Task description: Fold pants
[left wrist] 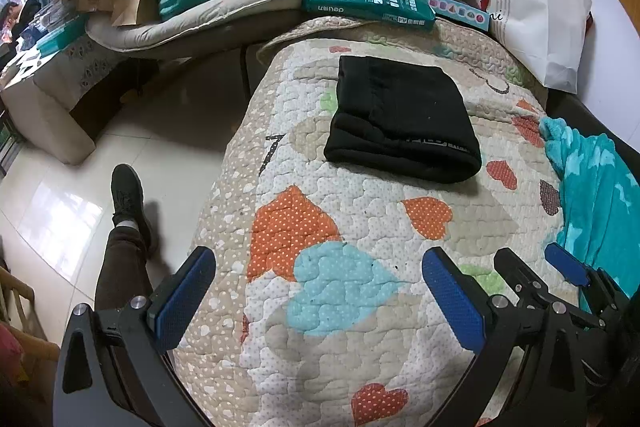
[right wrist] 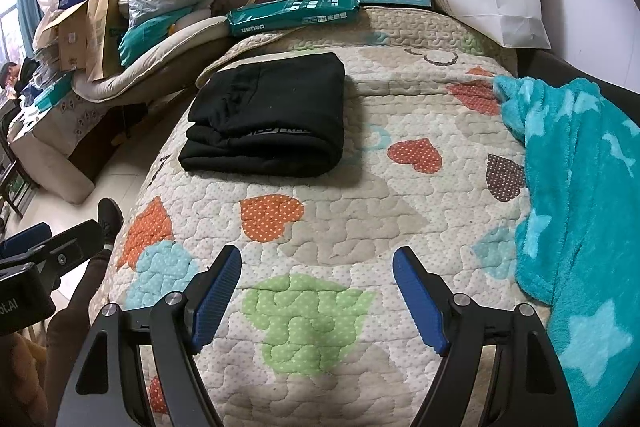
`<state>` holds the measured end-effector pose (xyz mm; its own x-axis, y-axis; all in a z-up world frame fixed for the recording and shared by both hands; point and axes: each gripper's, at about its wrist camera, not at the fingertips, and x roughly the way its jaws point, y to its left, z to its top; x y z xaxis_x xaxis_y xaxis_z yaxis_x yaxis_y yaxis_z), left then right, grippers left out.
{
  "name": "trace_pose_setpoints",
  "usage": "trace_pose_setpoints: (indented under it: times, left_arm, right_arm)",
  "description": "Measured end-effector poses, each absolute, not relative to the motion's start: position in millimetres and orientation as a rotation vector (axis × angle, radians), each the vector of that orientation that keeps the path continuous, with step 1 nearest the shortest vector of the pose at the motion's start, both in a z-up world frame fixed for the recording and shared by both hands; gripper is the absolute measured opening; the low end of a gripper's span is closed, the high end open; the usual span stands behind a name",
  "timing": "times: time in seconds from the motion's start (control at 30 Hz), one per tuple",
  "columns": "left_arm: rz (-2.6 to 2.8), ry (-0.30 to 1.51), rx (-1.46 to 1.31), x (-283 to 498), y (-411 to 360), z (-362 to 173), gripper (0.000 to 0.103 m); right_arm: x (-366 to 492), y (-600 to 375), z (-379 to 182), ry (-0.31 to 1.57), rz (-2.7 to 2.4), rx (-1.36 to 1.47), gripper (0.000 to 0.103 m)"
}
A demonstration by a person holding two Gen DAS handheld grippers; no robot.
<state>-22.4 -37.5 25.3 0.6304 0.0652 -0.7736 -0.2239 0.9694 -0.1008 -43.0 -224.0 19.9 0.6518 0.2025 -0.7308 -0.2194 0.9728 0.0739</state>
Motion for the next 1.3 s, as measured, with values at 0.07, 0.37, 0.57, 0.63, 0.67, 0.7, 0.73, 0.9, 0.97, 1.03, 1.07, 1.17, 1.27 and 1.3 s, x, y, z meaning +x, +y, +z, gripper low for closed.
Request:
trace_pose_setpoints:
  times: [0.07, 0.37, 0.57, 0.63, 0.67, 0.7, 0.73, 0.9, 0.97, 1.03, 1.07, 1.17, 1.27, 1.3]
  left_arm:
    - [0.166, 0.878, -0.199, -22.1, -37.1, 24.6, 0.103]
    - [0.161, 0.888, -0.199, -21.9, -37.5, 21.7, 0.103]
    - [0.160, 0.893, -0.199, -22.8, -39.5, 20.3, 0.103]
    - [0.160, 0.895, -0.201, -23.0, -39.0, 20.1, 0.103]
    - [0.160, 0.895, -0.200, -23.0, -38.9, 20.1, 0.103]
    - [0.161, 0.895, -0.200, -22.8, -39.0, 20.1, 0.103]
    - [0.162, 0.896, -0.201, -23.3, -39.4, 19.7, 0.103]
    - [0.163, 0.902, -0.210, -22.5, -35.8, 19.0, 0.103]
    - [0.164, 0.906, -0.214, -22.9, -35.0, 18.2, 0.103]
    - [0.162, 0.911, -0.220, -22.7, -34.1, 17.2, 0.103]
    - [0.161, 0.915, -0.223, -22.4, -33.5, 16.6, 0.103]
    - [0.159, 0.921, -0.227, -21.8, -32.5, 15.6, 0.103]
    - [0.160, 0.922, -0.226, -22.0, -33.7, 15.0, 0.103]
    - [0.160, 0.922, -0.226, -22.0, -33.8, 15.0, 0.103]
  right_arm:
    - [-43.2, -223.8, 19.8, 0.827, 0.239, -0.021, 0.083]
    - [-44.2, -221.7, 18.1, 0.830, 0.243, -0.025, 0.084]
    - [-43.6, -221.3, 17.8, 0.832, 0.243, -0.027, 0.084]
    - [-44.3, -220.9, 17.5, 0.832, 0.243, -0.026, 0.084]
    - [-44.0, -220.9, 17.6, 0.832, 0.243, -0.025, 0.084]
    - [-43.8, -221.1, 17.7, 0.832, 0.243, -0.026, 0.084]
    - [-43.8, -221.0, 17.7, 0.833, 0.243, -0.026, 0.084]
    - [-43.3, -221.1, 17.6, 0.834, 0.244, -0.027, 0.084]
    - [-44.0, -220.5, 17.2, 0.835, 0.244, -0.028, 0.084]
    - [-43.8, -220.9, 16.2, 0.836, 0.246, -0.031, 0.084]
    - [-44.2, -220.5, 16.1, 0.836, 0.246, -0.031, 0.085]
    - [-44.6, -219.8, 16.3, 0.836, 0.244, -0.029, 0.085]
    - [-44.7, -219.4, 16.4, 0.836, 0.243, -0.029, 0.085]
    - [-44.4, -219.3, 16.6, 0.836, 0.243, -0.029, 0.085]
